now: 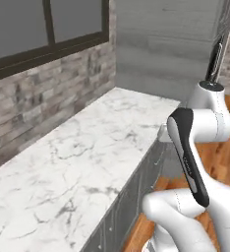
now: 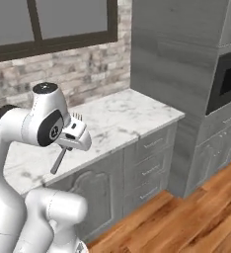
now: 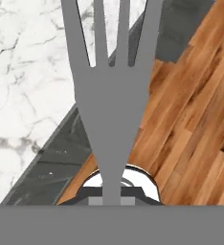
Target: Take the fork and place it on the left side of the plate. Then take the spoon and place it on the right side of the plate. Make sure they're directly next to the plate.
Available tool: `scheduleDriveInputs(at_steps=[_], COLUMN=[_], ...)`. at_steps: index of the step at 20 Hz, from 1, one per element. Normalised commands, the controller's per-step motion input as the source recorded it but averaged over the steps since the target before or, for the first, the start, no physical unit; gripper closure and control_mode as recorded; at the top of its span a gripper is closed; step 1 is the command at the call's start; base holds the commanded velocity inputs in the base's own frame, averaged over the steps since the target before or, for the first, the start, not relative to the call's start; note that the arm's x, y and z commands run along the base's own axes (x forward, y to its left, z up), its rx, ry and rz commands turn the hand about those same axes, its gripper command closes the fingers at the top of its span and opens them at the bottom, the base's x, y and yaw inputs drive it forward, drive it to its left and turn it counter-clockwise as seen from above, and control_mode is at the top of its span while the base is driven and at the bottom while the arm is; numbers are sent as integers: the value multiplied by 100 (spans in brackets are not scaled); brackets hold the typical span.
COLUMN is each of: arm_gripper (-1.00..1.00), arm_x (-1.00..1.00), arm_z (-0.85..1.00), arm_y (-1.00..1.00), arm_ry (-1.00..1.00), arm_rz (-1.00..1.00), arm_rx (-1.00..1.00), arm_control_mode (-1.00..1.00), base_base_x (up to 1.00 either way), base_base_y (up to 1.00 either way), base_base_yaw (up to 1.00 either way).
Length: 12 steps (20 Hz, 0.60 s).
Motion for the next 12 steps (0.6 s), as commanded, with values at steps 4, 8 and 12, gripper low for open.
scheduleDriveInputs(at_steps=[4, 8, 12], arm_gripper=[100, 100, 100], arm_x=[0, 0, 0], arm_z=[0, 0, 0], arm_y=[0, 0, 0], arm_ry=[0, 0, 0], arm_rz=[0, 0, 0], arm_rx=[0, 0, 0], arm_control_mode=[100, 100, 100], base_base_x=[0, 14, 42], base_base_y=[-5, -26, -56], base_base_yaw=[-71, -66, -56])
